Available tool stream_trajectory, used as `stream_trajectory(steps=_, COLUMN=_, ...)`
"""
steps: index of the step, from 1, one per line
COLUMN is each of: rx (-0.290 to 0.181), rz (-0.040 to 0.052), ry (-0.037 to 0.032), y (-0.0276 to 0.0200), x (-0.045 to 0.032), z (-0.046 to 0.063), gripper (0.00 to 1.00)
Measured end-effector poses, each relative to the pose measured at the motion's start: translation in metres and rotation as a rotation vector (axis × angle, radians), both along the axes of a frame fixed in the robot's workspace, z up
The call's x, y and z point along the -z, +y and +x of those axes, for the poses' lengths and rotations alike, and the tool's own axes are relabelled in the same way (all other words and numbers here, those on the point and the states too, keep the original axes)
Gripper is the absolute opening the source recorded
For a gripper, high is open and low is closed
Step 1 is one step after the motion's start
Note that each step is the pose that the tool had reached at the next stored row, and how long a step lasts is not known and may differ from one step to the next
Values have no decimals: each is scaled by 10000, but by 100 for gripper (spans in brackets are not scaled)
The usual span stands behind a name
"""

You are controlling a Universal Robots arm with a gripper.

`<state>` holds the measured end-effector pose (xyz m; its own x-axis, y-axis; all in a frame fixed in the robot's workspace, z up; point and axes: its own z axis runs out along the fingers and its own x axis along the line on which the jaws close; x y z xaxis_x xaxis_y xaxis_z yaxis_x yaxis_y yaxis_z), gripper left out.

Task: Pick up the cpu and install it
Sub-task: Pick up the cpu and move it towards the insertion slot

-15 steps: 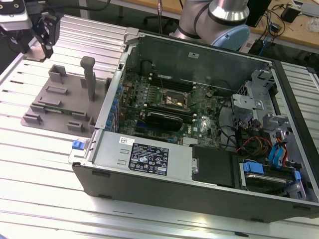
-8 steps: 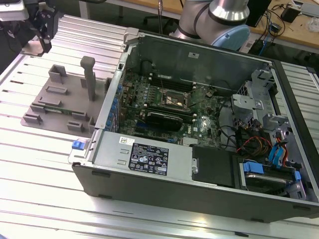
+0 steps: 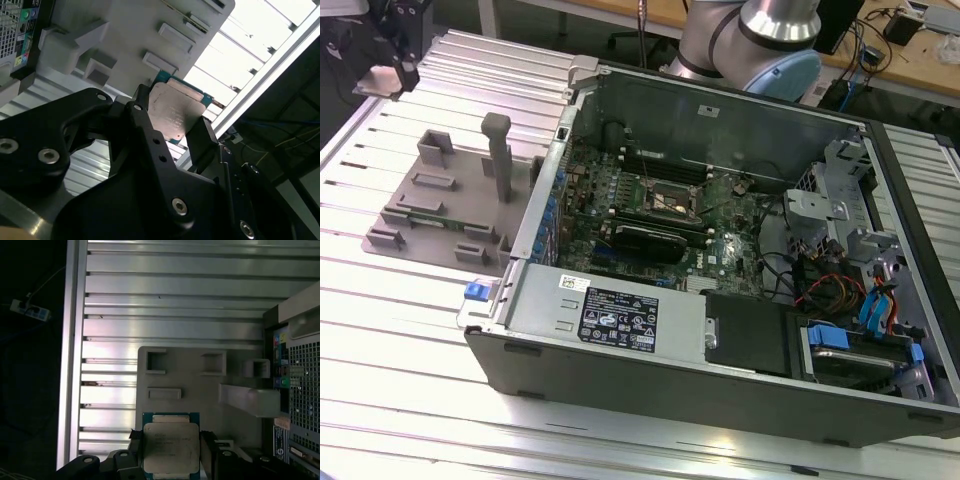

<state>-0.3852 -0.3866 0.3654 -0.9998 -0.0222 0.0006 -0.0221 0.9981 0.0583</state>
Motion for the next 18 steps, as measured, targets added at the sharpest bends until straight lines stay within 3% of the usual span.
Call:
stream_trajectory(steps=6, rx=0, rz=1, ry=-4, y=1, x=-90, z=0, gripper=54)
stream_trajectory(steps=12, rx=1, rz=-1, ry=1, y=2, x=-94, z=8, gripper=54)
stream_trajectory(steps=16, rx=1, rz=0, ry=-2, y=0, x=-92, z=65, gripper=54)
stream_trajectory(steps=18, rx=0, rz=0, ry=-2, y=-2, x=-92, z=151, gripper=54)
